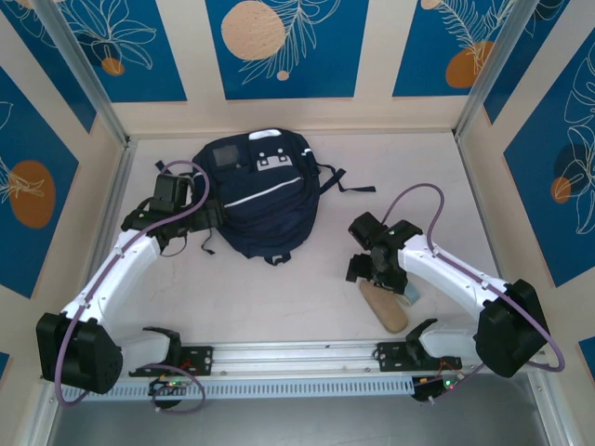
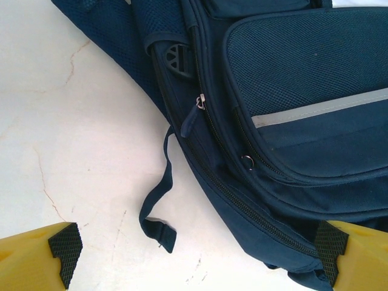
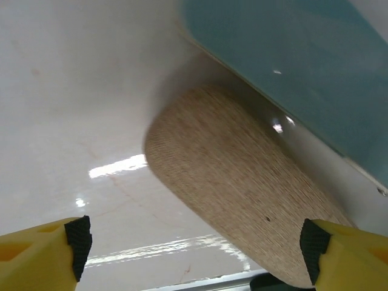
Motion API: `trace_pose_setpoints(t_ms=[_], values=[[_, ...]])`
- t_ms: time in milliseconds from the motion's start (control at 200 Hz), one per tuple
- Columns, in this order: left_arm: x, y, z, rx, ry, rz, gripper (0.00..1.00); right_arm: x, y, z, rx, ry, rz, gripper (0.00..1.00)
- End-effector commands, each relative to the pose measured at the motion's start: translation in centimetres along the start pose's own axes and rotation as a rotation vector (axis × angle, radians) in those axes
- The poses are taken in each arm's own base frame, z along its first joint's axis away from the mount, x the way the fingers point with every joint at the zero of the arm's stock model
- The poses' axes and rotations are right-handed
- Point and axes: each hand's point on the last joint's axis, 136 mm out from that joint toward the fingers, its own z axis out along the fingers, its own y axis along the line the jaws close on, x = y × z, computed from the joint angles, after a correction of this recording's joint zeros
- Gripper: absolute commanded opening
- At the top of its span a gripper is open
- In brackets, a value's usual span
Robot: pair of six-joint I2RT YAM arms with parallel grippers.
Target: Pack the student bag
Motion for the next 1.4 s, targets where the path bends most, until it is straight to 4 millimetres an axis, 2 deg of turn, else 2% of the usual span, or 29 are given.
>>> trace_pose_setpoints(t_ms=[0,265,460,685,795,930,1045,1120,1205,1395], values=[[0.6,0.2,-0.1,0.014,0.019,-0.018,1.00,1.0,-2.0,0.9,0.093,0.019,0.068,0.95],[1.0,0.1,0.3,0.019,0.037,-0.024,1.00,1.9,-0.4,3.5,0.038,0.075,0.071,0.94],[0.9,-0.3,0.2,0.043,0.041,-0.032,1.00,2.0,2.7,4.0,-0.075,0.105,0.024,0.91],[0.8,-1.1,0.3,0.079,0.048,-0.043,1.00,-0.1,7.5,3.0,-0.170,0.050,-0.045,0.89],[0.8,-1.5,0.3,0.094,0.060,-0.044,1.00,-1.4,8.8,2.7,-0.154,0.021,-0.092,0.89],[0.9,-1.7,0.3,0.104,0.073,-0.039,1.00,-2.4,8.6,1.5,-0.123,-0.027,-0.213,0.88],[0.9,-2.0,0.2,0.119,0.079,-0.035,1.00,-2.1,7.4,0.9,-0.095,-0.041,-0.353,0.96],[0.8,-2.1,0.3,0.127,0.079,-0.037,1.00,-1.3,7.0,1.3,-0.102,-0.011,-0.428,1.00],[0.8,-2.3,0.3,0.134,0.080,-0.042,1.00,-0.4,7.0,2.0,-0.114,0.033,-0.473,0.99],[0.7,-2.4,0.3,0.138,0.085,-0.039,1.00,-1.0,6.9,3.7,-0.057,0.037,-0.498,0.99]])
